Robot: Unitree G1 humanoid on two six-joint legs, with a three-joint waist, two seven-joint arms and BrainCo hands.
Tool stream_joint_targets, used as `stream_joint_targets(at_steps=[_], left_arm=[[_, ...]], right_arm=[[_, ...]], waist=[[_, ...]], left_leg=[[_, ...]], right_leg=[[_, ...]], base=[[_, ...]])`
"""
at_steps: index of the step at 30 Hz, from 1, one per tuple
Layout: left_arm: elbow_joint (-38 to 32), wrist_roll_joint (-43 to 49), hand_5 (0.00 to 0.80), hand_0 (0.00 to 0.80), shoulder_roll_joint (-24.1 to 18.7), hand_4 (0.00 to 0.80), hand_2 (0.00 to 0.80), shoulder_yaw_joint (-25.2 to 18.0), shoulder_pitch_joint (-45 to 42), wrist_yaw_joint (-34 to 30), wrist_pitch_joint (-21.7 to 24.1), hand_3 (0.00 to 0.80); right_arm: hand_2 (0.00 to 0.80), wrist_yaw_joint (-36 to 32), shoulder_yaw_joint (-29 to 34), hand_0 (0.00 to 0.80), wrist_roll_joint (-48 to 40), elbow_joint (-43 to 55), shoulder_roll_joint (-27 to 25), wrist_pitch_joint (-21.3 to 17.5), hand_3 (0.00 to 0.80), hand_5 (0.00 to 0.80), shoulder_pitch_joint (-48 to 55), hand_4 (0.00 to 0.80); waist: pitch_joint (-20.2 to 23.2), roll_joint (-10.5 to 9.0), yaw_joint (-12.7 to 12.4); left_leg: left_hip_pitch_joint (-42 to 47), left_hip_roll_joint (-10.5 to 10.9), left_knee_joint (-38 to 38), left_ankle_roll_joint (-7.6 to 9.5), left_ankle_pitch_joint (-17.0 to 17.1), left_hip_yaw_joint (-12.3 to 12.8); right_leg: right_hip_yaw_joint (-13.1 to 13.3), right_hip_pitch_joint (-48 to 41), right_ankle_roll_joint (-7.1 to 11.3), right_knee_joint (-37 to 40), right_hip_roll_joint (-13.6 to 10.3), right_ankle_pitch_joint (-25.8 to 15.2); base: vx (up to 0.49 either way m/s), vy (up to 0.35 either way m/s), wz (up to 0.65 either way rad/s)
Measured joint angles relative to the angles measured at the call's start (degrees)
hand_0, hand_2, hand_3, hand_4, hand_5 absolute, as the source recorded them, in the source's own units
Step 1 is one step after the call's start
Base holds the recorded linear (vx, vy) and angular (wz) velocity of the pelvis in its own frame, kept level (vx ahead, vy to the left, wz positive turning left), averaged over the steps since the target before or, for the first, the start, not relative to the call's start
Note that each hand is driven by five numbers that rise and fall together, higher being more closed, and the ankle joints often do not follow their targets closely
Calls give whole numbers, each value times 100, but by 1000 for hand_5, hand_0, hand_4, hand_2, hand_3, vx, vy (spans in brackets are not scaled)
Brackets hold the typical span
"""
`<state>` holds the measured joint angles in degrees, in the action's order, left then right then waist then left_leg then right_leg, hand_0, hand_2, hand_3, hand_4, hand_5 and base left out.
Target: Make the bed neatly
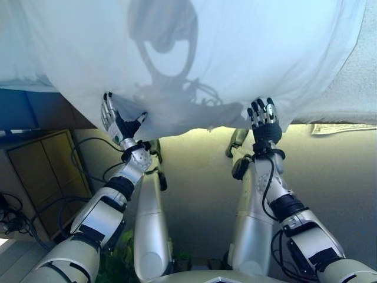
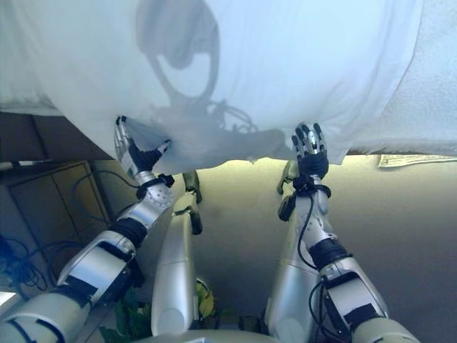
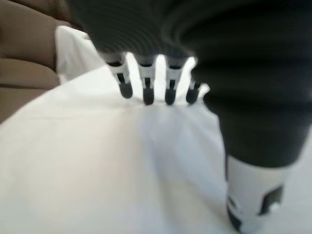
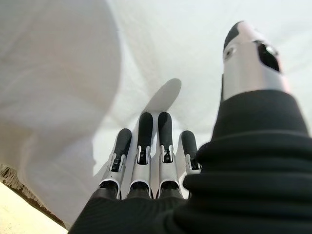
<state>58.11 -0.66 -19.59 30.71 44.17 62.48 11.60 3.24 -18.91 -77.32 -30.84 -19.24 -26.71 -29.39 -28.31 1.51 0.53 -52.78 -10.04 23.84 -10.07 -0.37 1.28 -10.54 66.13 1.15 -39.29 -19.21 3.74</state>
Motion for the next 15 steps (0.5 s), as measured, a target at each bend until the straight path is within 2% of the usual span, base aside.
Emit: stream_joint_targets(at_steps=[9,15], left_arm=[[383,-9,0,0,-201,0,0,417,540,-300,-310,0],[391,-8,0,0,-322,0,0,422,634,-370,-357,0]], right_arm=[[0,-426,1,0,-217,-407,-45,2,0,0,-347,0],[0,-673,-1,0,-224,-592,27,2,0,0,-427,0]], waist=[[9,-79,27],[31,-177,25]], left_leg=[[-446,-3,165,-26,-29,-5],[-771,-70,526,-2,-190,-62]], right_leg=[[1,272,43,261,48,-229],[5,437,47,244,96,-272]], base=[[16,15,-5],[-2,-27,-8]])
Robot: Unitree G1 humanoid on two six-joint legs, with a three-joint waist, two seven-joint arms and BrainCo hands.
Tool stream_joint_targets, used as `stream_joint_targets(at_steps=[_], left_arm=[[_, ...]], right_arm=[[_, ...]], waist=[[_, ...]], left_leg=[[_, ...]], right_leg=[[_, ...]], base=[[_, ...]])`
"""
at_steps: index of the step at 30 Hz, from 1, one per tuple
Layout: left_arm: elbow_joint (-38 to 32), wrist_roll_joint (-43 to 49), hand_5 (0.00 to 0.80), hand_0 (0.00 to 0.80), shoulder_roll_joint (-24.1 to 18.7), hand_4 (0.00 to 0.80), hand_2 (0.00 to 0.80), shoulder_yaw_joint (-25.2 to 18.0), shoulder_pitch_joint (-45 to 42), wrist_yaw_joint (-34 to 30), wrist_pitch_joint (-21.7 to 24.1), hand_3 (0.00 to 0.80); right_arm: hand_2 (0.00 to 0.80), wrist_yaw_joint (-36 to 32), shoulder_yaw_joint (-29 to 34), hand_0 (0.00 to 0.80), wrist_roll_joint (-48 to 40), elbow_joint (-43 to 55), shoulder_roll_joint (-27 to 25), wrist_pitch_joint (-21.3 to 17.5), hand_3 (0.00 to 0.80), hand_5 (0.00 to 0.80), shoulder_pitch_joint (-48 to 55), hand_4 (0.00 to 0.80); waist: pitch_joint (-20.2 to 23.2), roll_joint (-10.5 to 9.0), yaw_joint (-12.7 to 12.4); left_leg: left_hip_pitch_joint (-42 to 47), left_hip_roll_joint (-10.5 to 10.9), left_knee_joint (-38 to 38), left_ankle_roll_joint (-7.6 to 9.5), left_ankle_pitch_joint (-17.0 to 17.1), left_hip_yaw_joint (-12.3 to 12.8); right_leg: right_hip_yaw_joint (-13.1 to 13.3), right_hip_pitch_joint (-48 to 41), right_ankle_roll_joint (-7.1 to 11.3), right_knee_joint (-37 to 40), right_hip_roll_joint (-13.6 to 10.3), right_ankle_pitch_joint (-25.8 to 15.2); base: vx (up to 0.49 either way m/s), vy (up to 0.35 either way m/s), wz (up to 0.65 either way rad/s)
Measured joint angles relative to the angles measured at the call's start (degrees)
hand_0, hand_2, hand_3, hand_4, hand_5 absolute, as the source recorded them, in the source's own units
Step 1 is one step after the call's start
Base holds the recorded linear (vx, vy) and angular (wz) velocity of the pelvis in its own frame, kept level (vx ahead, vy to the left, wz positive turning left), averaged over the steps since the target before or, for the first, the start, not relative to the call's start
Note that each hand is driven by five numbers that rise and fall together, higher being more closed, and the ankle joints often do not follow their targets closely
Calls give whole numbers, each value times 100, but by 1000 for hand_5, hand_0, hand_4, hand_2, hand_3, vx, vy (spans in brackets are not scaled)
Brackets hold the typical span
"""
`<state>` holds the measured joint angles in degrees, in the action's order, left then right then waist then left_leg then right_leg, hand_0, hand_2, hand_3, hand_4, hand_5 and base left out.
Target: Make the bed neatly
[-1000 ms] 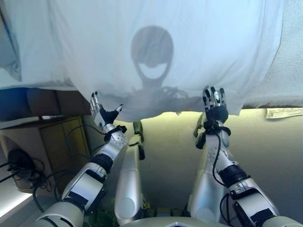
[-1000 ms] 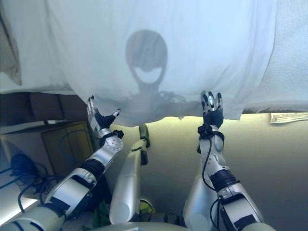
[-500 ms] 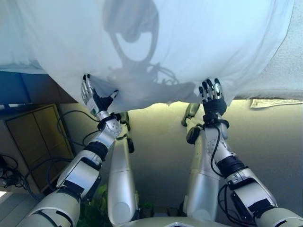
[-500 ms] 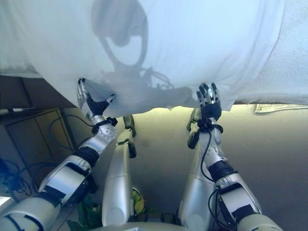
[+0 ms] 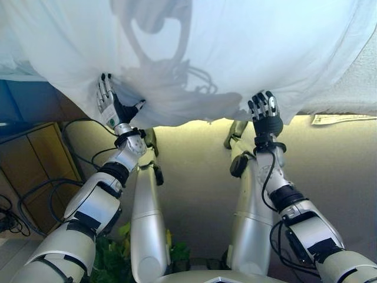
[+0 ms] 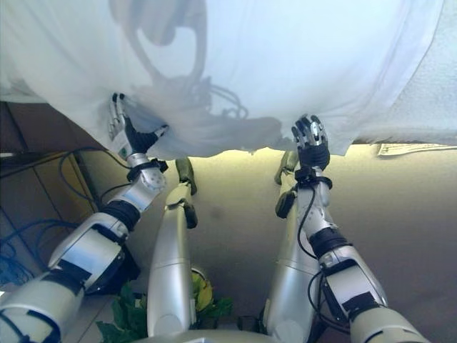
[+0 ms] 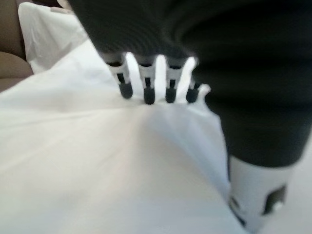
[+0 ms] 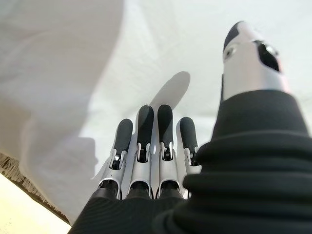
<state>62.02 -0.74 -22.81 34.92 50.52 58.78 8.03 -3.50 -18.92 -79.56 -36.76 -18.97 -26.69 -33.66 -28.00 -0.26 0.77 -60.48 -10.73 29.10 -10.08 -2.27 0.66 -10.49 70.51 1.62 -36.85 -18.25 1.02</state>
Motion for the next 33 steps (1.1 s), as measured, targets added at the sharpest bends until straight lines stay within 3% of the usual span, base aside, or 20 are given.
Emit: stream_joint_targets(at_steps=[8,13,15,17,18,19,26,31,33], left_arm=[[2,-4,0,0,-92,0,0,10,158,-3,-28,0],[41,-8,0,0,-94,0,0,56,290,-426,-632,0],[43,-8,0,0,-84,0,0,81,342,-640,-903,0],[136,-8,0,0,-35,0,0,93,342,-699,-1001,0],[225,-8,0,0,-11,0,0,105,344,-750,-1010,0],[240,-8,0,0,10,0,0,111,352,-806,-1041,0],[614,-9,0,0,12,0,0,109,362,-977,-1364,0],[897,-1,0,0,68,0,0,226,318,-2182,-1803,0],[1059,-9,0,0,137,0,0,206,147,-2346,-1807,0]], right_arm=[[0,-300,1,0,1,-141,45,-12,0,0,-18,0],[0,-365,3,0,10,-431,226,-12,0,0,-20,0],[0,-384,-1,0,11,-463,277,-12,0,0,-5,0],[0,-472,-24,0,12,-487,301,-10,0,0,-3,0],[0,-523,-20,0,12,-490,338,-10,0,0,69,0],[0,-570,-4,0,12,-497,371,-11,0,0,112,0],[0,-806,5,0,20,-516,495,18,0,0,171,0],[0,-813,17,0,134,-472,523,128,0,0,391,0],[0,-815,19,0,182,-457,517,163,0,0,498,0]], waist=[[14,-27,-5],[261,-102,-9],[300,-95,-8],[335,-86,-30],[353,-81,0],[366,-84,-1],[446,-39,144],[445,-33,155],[449,-25,179]], left_leg=[[-628,-31,926,63,-355,-122],[-1059,-45,1572,10,-659,-178],[-1057,-24,1578,6,-676,-171],[-1037,-84,1549,38,-701,-147],[-1034,-116,1614,28,-713,-99],[-1027,-111,1625,33,-707,-99],[-919,-110,1553,74,-681,-83],[-220,-97,1275,44,-702,63],[58,-103,1130,44,-702,163]], right_leg=[[91,418,-58,-444,-11,73],[209,769,18,-703,-54,102],[204,761,93,-574,-84,56],[195,742,325,-489,-78,56],[314,726,322,-860,-103,118],[343,718,113,-929,-96,248],[305,640,80,-912,-85,279],[378,88,130,-711,-87,281],[397,-113,175,-576,-92,244]], base=[[-15,-4,-5],[-3,4,-17],[6,9,-24],[6,13,-27],[5,13,5],[6,12,16],[21,15,1],[53,68,-3],[54,59,-15]])
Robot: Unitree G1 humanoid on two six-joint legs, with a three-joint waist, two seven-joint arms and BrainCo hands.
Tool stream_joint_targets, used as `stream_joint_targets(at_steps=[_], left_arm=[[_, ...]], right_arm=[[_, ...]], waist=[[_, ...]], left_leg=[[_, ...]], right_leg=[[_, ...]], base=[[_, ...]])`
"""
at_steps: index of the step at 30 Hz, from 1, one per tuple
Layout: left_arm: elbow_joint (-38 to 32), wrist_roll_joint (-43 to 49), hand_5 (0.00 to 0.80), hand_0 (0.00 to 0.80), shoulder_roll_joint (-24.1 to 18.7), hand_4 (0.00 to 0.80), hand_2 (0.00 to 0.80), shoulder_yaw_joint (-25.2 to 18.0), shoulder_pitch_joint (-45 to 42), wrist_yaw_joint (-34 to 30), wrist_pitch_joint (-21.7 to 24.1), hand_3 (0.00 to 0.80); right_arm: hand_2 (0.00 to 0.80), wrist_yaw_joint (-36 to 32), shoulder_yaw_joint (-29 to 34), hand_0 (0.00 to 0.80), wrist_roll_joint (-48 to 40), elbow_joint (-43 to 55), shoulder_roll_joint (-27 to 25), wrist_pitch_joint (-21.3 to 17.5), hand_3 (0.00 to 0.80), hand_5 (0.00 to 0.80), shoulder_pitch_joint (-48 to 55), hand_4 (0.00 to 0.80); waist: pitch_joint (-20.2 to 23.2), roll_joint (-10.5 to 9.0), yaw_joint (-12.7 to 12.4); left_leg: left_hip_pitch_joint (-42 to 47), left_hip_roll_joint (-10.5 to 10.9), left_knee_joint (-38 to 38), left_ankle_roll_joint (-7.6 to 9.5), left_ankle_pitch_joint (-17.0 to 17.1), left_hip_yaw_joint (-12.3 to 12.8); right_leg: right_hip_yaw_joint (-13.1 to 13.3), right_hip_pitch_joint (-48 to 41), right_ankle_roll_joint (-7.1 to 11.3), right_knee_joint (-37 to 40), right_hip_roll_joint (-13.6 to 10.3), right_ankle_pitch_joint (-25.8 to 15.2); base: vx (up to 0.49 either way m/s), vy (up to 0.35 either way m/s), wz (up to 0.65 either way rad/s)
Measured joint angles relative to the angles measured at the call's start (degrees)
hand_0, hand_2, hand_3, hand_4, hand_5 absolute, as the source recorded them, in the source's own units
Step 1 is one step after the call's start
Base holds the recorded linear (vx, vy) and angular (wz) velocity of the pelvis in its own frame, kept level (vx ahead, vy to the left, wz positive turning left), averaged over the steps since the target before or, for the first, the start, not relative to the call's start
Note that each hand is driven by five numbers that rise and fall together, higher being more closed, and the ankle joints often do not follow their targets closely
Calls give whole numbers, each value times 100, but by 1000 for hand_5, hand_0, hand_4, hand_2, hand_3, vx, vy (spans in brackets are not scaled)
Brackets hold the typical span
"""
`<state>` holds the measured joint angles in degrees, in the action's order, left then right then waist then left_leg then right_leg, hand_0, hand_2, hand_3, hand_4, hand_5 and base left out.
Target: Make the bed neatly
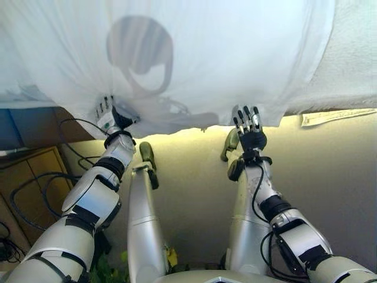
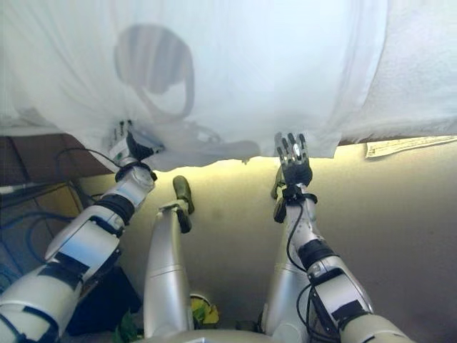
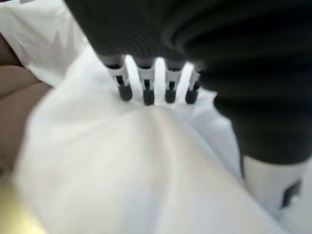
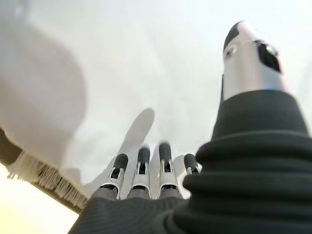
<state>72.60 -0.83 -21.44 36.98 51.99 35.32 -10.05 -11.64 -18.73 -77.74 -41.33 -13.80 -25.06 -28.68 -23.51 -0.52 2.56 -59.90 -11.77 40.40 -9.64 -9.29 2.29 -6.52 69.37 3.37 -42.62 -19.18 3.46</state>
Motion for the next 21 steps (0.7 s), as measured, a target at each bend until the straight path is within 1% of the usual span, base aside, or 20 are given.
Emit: stream_joint_targets(at_steps=[2,3,5,6,7,10,12,14,15,16,17,18,19,21], left_arm=[[101,-153,0,0,16,0,0,-1,-166,0,94,0],[108,-350,0,0,18,0,0,-24,-237,1,215,0],[126,-799,0,0,81,0,0,-250,-465,6,579,0],[170,-997,0,0,144,0,0,-290,-604,5,752,0],[208,-1204,0,0,219,0,0,-405,-783,3,971,0],[271,-1759,0,0,523,0,0,-748,-1503,-17,1562,0],[283,-1848,0,0,624,0,0,-904,-1950,-20,1786,0],[272,-1847,0,0,698,0,0,-928,-2227,13,1944,0],[240,-1845,0,0,691,0,0,-1014,-2373,14,1958,0],[132,-1834,0,0,678,0,0,-1142,-2480,24,1946,0],[56,-1802,0,0,636,0,0,-1223,-2573,59,1933,0],[-98,-1784,0,0,577,0,0,-1419,-2686,77,1924,0],[-290,-1782,0,0,501,0,0,-1639,-2812,84,1909,0],[-578,-1744,0,0,394,0,0,-1876,-2970,106,1805,0]], right_arm=[[0,2,0,0,69,44,-5,50,0,0,117,0],[0,13,3,0,70,64,2,66,0,0,160,0],[0,78,2,0,70,148,66,117,0,0,282,0],[0,105,8,0,70,216,71,135,0,0,346,0],[0,112,7,0,82,288,95,158,0,0,405,0],[0,118,20,0,248,439,91,174,0,0,666,0],[0,95,71,0,301,538,95,176,0,0,843,0],[0,99,225,0,345,545,69,179,0,0,964,0],[0,97,262,0,354,559,14,181,0,0,1036,0],[0,66,294,0,354,657,-67,235,0,0,1135,0],[0,9,372,0,353,820,-205,298,0,0,1292,0],[0,-46,474,0,342,974,-300,402,0,0,1414,0],[0,-61,577,0,327,1119,-394,523,0,0,1537,0],[0,-55,777,0,271,1336,-588,735,0,0,1758,0]], waist=[[-3,5,34],[-8,5,40],[-59,16,50],[-128,25,48],[-199,34,50],[-310,94,31],[-312,140,-18],[-351,235,-31],[-341,265,-37],[-322,309,-48],[-264,384,-49],[-238,433,-62],[-233,441,-59],[-230,445,-57]], left_leg=[[163,0,-95,-3,-2,53],[238,1,-142,-3,-1,75],[479,17,-221,-8,2,91],[672,28,-279,-8,2,91],[922,49,-359,-41,21,106],[1700,129,-717,-41,48,180],[2108,176,-991,36,152,258],[2485,291,-1323,82,311,278],[2684,327,-1493,155,400,365],[2804,331,-1599,127,463,408],[2854,330,-1682,127,473,406],[2909,330,-1779,120,518,406],[3012,330,-1909,80,598,410],[3260,311,-2129,75,710,420]], right_leg=[[19,-110,0,44,2,2],[26,-150,7,51,2,-2],[35,-328,-9,-15,-18,23],[36,-490,-7,-32,-32,78],[36,-681,-2,-46,-59,126],[12,-1296,35,-124,-202,351],[-30,-1619,49,-127,-292,446],[-90,-1928,93,-121,-436,542],[-95,-2057,112,-115,-510,568],[-112,-2149,134,-97,-531,585],[-146,-2199,165,-68,-536,612],[-179,-2240,167,-36,-521,610],[-205,-2309,164,-9,-509,612],[-246,-2491,147,34,-464,646]], base=[[58,38,-9],[67,23,-1],[78,24,3],[82,15,7],[97,-3,12],[80,-9,22],[79,33,27],[72,45,38],[53,4,32],[59,-35,19],[50,-85,10],[41,-128,8],[52,-164,4],[59,-160,-1]])
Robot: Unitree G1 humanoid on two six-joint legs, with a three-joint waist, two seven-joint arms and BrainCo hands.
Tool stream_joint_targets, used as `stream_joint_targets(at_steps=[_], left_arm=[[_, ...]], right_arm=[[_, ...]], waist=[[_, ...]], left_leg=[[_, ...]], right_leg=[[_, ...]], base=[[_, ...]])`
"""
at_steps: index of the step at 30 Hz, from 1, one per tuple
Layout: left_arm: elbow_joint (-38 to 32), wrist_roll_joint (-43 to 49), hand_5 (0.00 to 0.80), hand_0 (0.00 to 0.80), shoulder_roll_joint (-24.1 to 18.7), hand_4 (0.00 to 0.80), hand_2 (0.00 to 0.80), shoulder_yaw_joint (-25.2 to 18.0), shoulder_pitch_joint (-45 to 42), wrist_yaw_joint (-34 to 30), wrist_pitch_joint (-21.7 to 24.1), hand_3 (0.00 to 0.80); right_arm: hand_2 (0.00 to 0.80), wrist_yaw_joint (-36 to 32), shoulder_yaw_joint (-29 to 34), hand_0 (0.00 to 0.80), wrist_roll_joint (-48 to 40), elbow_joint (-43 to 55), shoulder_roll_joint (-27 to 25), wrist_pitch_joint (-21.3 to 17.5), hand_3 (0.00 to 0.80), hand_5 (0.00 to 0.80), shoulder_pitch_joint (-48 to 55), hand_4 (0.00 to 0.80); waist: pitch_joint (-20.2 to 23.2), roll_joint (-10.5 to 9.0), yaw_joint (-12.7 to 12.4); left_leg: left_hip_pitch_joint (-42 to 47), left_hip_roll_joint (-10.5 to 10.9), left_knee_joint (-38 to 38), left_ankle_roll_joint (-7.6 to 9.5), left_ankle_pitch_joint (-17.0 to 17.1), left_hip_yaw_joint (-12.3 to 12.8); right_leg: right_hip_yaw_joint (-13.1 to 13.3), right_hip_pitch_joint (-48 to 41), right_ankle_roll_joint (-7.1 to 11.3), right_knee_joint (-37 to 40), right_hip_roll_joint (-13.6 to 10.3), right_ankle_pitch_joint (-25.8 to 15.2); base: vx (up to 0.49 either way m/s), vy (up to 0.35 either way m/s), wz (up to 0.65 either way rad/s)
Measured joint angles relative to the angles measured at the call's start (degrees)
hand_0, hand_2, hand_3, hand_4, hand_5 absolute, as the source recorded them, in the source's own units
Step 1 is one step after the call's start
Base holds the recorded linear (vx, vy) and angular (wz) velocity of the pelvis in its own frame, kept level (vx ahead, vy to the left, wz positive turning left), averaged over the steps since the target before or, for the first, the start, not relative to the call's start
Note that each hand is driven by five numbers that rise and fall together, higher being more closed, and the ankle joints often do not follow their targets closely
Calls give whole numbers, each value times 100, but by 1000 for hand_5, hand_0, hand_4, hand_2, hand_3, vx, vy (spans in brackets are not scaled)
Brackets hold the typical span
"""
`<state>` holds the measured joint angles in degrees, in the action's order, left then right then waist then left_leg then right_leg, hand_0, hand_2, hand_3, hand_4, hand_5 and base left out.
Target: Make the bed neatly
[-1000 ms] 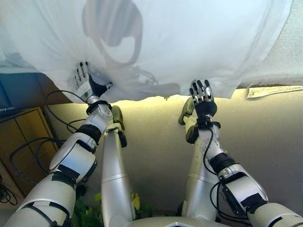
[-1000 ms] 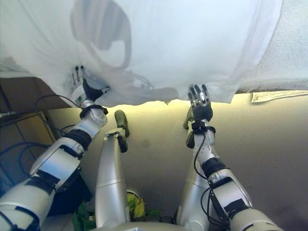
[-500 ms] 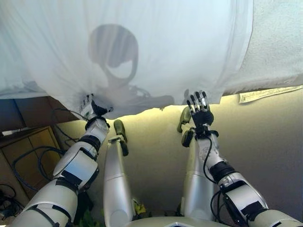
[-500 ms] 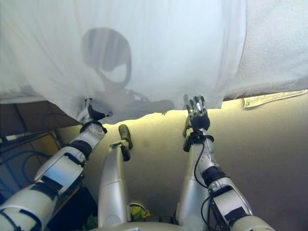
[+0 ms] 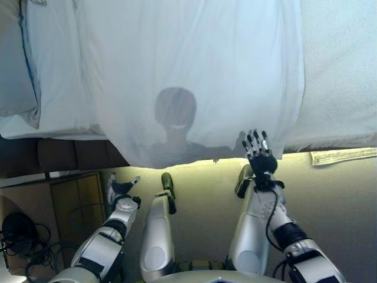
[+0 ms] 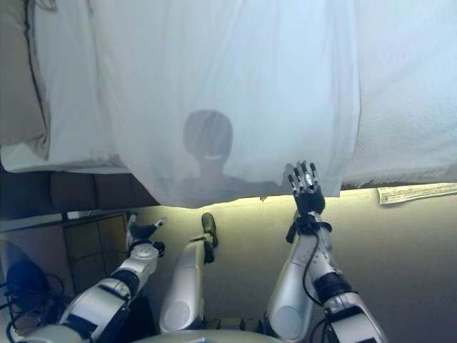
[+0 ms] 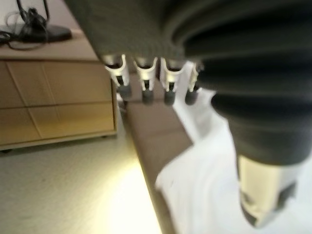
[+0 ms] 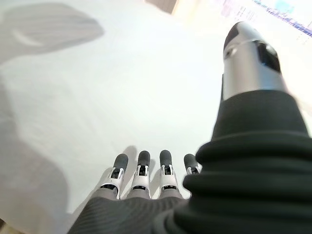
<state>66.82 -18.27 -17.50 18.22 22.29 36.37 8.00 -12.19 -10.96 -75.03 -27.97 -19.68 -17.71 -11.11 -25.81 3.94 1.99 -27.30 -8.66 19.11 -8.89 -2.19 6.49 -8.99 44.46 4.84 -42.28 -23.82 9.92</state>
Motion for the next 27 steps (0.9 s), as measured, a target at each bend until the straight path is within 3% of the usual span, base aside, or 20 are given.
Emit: stream_joint_targets(at_steps=[6,12,14,19,21,23,27], left_arm=[[-1283,130,0,0,-230,0,0,-579,-500,-168,80,0],[-2476,176,0,0,-273,0,0,-654,-1239,-888,582,0],[-2864,170,0,0,-272,0,0,-652,-1405,-1122,626,0],[-3439,-534,0,0,-221,0,0,-687,-1768,-2094,609,0],[-3482,-1038,0,0,-29,0,0,-896,-1976,-2569,583,0],[-3560,-1378,0,0,126,0,0,-1026,-2251,-2934,501,0],[-3584,-2266,0,0,359,0,0,-1283,-2592,-3818,137,0]], right_arm=[[0,157,570,0,-110,467,-152,564,0,0,503,0],[0,156,579,0,-50,458,174,960,0,0,1112,0],[0,149,577,0,37,455,296,985,0,0,1278,0],[0,261,565,0,719,429,434,916,0,0,1663,0],[0,502,547,0,1176,430,527,809,0,0,1777,0],[0,778,529,0,1646,430,648,682,0,0,1878,0],[0,1024,536,0,2021,342,796,686,0,0,1950,0]], waist=[[258,75,-94],[868,167,-309],[1010,167,-341],[1433,60,-601],[1631,-1,-617],[1879,-103,-629],[2124,-241,-775]], left_leg=[[627,-14,-511,115,274,-16],[1200,-63,-839,251,370,-24],[1342,-98,-1017,380,430,-17],[1764,-144,-1224,404,435,-17],[1931,-135,-1264,406,433,-16],[2077,-95,-1304,550,328,-9],[2468,-48,-1519,556,323,52]], right_leg=[[-195,-558,-72,45,51,142],[-477,-1239,12,107,44,375],[-581,-1440,7,214,92,389],[-727,-1971,44,468,175,392],[-777,-2252,106,631,185,379],[-783,-2498,183,778,187,376],[-768,-2927,303,1063,211,319]], base=[[59,-109,7],[111,-181,16],[119,-174,24],[144,-155,7],[151,-105,16],[164,-83,18],[109,-44,5]])
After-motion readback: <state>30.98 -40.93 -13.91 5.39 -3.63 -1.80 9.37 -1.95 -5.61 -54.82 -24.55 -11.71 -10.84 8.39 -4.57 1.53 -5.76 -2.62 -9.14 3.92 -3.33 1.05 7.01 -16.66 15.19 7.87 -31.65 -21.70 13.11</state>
